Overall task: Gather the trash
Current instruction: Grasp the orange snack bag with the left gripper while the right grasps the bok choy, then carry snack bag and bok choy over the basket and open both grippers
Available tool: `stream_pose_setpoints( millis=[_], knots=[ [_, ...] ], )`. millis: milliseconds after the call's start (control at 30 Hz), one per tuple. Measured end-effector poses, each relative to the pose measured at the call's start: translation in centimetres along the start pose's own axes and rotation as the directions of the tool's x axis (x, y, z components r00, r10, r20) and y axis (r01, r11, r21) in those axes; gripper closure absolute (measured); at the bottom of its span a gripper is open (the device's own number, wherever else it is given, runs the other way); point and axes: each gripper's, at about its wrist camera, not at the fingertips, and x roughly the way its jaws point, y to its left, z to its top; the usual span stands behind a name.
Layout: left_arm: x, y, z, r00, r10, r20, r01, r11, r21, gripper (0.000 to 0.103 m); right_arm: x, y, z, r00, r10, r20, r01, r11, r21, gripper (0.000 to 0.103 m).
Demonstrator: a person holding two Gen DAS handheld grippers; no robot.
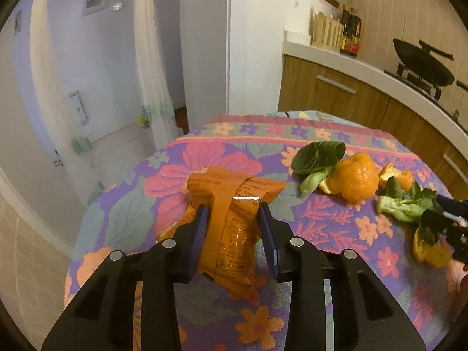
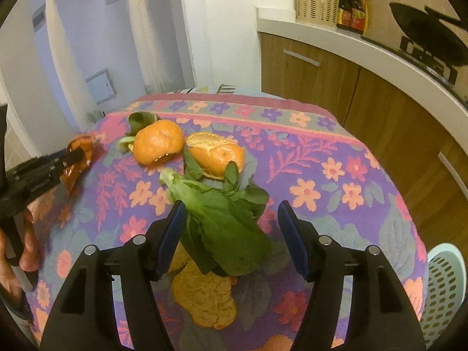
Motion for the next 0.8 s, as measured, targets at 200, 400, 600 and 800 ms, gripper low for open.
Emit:
stream_pose_setpoints(
  millis=[200, 400, 600, 800],
  knots=[
    [-1.0, -0.1, -0.1, 0.999, -0.029, 0.043, 0.028, 1.0, 0.006, 0.07, 0.5, 0.0, 0.0, 1.0, -0.005, -0.03, 0.005, 1.0, 0.0, 0.051],
    [-1.8, -0.3, -0.1, 0.997, -0.032, 0.075, 0.031, 0.999, 0.013, 0.07, -0.1, 1.0, -0.4, 1.0, -0.006, -0.017, 0.005, 0.999, -0.049, 0.089],
    [-5.1, -1.4, -0.3, 0.989, -0.076, 0.127, 0.071, 0.997, 0.044, 0.07, -4.3, 1.2, -1.1, 0.987, 0.085, 0.136, -0.078, 0.995, -0.056, 0.102],
    [-8.2, -3.4, 0.0, 0.975, -0.144, 0.166, 0.136, 0.989, 0.059, 0.07, -8.3, -0.2, -1.4, 0.968, 0.106, 0.228, -0.103, 0.994, -0.022, 0.102]
  ],
)
